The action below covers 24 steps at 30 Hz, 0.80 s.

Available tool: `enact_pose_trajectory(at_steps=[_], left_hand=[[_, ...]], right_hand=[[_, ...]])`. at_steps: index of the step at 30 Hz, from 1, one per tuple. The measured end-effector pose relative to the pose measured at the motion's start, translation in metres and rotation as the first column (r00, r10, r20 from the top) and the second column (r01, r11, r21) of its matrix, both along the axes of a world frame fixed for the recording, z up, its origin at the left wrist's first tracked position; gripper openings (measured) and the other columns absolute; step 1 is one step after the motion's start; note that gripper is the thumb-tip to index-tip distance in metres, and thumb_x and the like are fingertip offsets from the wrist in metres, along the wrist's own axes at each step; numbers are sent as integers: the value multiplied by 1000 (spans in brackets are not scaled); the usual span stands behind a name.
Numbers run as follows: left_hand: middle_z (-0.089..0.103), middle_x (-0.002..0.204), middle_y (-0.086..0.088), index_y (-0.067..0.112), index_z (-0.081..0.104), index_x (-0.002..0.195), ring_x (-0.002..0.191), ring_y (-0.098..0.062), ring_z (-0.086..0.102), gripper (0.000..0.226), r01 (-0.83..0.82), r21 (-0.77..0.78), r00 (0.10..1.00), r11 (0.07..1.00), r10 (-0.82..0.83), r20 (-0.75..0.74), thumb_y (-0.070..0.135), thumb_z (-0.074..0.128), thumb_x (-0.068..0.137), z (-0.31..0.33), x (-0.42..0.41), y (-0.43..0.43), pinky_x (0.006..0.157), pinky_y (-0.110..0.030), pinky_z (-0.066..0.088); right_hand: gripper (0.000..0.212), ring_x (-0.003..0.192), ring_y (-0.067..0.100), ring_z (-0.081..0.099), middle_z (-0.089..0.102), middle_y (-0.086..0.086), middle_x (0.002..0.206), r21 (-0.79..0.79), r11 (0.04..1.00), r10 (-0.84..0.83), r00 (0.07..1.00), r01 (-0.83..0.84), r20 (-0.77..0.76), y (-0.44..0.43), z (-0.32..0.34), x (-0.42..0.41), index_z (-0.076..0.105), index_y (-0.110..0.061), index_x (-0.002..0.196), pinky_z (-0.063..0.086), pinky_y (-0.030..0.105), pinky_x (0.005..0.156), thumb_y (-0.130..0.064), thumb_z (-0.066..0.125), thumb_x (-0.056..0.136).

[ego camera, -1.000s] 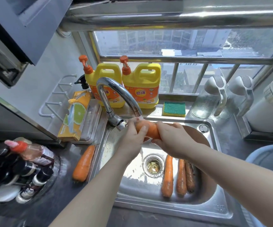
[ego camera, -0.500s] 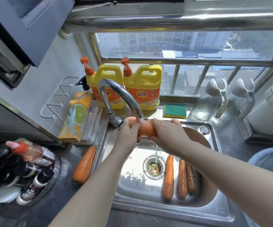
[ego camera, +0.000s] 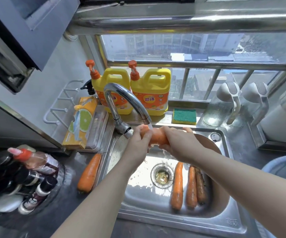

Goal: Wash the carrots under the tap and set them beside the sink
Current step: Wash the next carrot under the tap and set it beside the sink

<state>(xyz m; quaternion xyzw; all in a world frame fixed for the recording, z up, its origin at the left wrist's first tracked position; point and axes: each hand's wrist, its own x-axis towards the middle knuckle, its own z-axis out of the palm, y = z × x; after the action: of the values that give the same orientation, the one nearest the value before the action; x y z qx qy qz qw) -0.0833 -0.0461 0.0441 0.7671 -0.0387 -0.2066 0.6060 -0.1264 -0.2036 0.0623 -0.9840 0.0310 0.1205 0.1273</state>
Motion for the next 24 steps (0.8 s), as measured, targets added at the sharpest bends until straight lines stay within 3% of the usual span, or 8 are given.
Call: enact_pose_trajectory(at_steps=[2, 5, 8, 12, 17, 22, 24], left_hand=[[59, 110, 3, 24, 42, 143, 89, -13, 58, 41, 92, 22, 995, 995, -93, 24, 29, 53, 104, -2, 1, 6, 86, -35, 51], [59, 125, 4, 25, 44, 139, 115, -16, 57, 44, 51, 49, 996, 998, -54, 76, 35, 61, 99, 1, 2, 3, 102, -39, 47], [60, 112, 8, 26, 48, 127, 103, -11, 58, 33, 16, 108, 995, 994, -27, 94, 38, 61, 99, 5, 3, -1, 93, -33, 47], [56, 93, -4, 14, 51, 127, 74, -13, 58, 25, 151, -122, 980, 981, -165, -114, 15, 57, 102, 7, 12, 11, 73, -28, 50], [64, 100, 1, 20, 57, 125, 79, -11, 62, 41, 46, 109, 996, 993, -54, 71, 32, 74, 90, 4, 10, 7, 68, -23, 48], [66, 99, -10, 13, 59, 125, 69, -11, 68, 27, 101, -128, 984, 987, -118, -135, 13, 63, 98, 8, 18, 16, 60, -24, 48], [65, 100, -10, 12, 60, 124, 66, -12, 69, 29, 76, -90, 993, 993, -84, -82, 15, 68, 96, 10, 15, 13, 55, -20, 46]], right_hand=[[38, 115, 23, 61, 63, -3, 120, 31, 999, -15, 1000, 15, -6, -3, -1, 0, 41, -26, 125, 25, 49, 114, -50, 52, 98], [42, 118, 23, 60, 63, -3, 125, 7, 1000, -16, 999, 15, 45, 1, -4, 0, 39, -27, 131, 23, 49, 115, -49, 53, 98], [40, 119, 24, 59, 63, -2, 126, -3, 1000, -19, 999, 19, 49, 1, -2, 2, 39, -26, 129, 23, 49, 115, -49, 52, 98], [34, 116, 25, 60, 65, -2, 123, -8, 1000, -8, 1000, 8, 1, -6, 1, 2, 40, -26, 121, 27, 50, 113, -49, 52, 98], [37, 119, 24, 59, 63, -1, 126, -20, 1000, -4, 1000, 5, 17, 3, 1, 6, 39, -25, 124, 22, 53, 117, -50, 50, 99], [34, 116, 24, 60, 65, -3, 123, -6, 1000, -1, 1000, 1, -5, -2, 3, 6, 41, -26, 120, 21, 53, 117, -50, 51, 99], [35, 117, 24, 60, 64, -2, 123, -7, 1000, -2, 1000, 2, 6, 1, 2, 6, 41, -26, 122, 19, 54, 118, -50, 51, 99]])
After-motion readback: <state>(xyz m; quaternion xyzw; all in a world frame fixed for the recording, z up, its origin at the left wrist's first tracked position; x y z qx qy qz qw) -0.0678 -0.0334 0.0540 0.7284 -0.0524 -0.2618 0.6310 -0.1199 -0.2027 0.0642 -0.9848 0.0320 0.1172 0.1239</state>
